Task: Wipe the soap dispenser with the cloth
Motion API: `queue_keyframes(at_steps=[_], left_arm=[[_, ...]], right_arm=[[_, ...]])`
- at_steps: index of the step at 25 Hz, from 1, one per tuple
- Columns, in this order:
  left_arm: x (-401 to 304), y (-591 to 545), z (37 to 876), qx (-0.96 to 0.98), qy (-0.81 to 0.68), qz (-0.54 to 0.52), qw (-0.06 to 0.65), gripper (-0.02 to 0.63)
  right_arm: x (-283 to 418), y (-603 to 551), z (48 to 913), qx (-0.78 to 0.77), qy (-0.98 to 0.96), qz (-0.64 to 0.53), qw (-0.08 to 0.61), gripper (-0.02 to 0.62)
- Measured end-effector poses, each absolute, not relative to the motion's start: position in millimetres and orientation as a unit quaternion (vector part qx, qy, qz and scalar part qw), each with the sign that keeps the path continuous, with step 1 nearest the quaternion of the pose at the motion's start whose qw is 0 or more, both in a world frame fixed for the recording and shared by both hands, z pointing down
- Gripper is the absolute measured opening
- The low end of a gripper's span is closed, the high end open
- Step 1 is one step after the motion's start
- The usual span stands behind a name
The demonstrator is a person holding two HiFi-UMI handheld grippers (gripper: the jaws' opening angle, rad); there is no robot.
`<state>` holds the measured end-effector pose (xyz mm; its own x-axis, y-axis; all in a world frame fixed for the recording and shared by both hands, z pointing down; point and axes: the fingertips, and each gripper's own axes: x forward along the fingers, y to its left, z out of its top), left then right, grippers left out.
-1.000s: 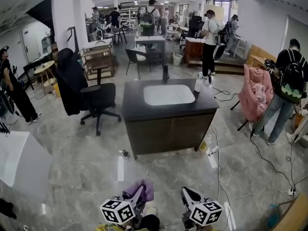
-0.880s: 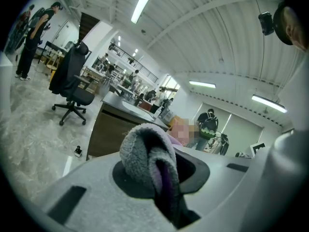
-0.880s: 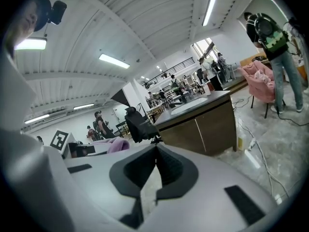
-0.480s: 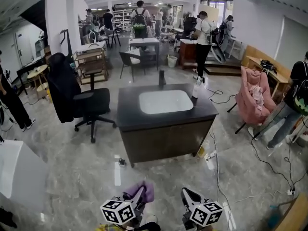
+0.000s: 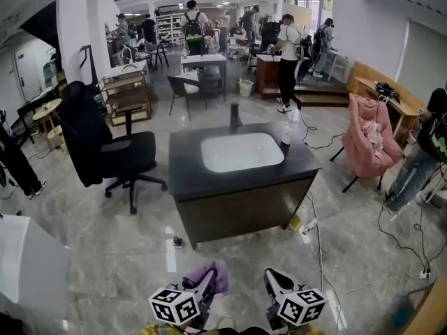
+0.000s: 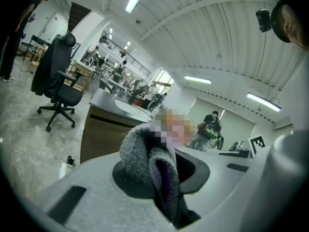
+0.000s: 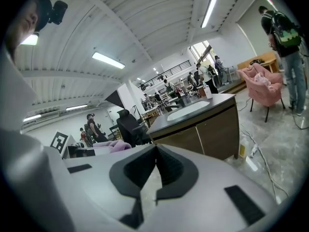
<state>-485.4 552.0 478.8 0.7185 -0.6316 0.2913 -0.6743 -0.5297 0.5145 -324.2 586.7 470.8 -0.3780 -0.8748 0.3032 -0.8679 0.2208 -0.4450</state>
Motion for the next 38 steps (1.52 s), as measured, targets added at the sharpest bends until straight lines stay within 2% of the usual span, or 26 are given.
queue_keyframes(at_steps=[14,38], left_arm=[[-437,487,473,0.883,-0.358,0.043,0.300,0.058],[-236,325,460,0.887,-0.363,0.036,0.281,0.058]], right_arm=[[-290,522,475,-0.561,0.777,-0.285,0.004,0.005],[-103,356,471,-0.541,0.794,-0.276,0.011,0.005]])
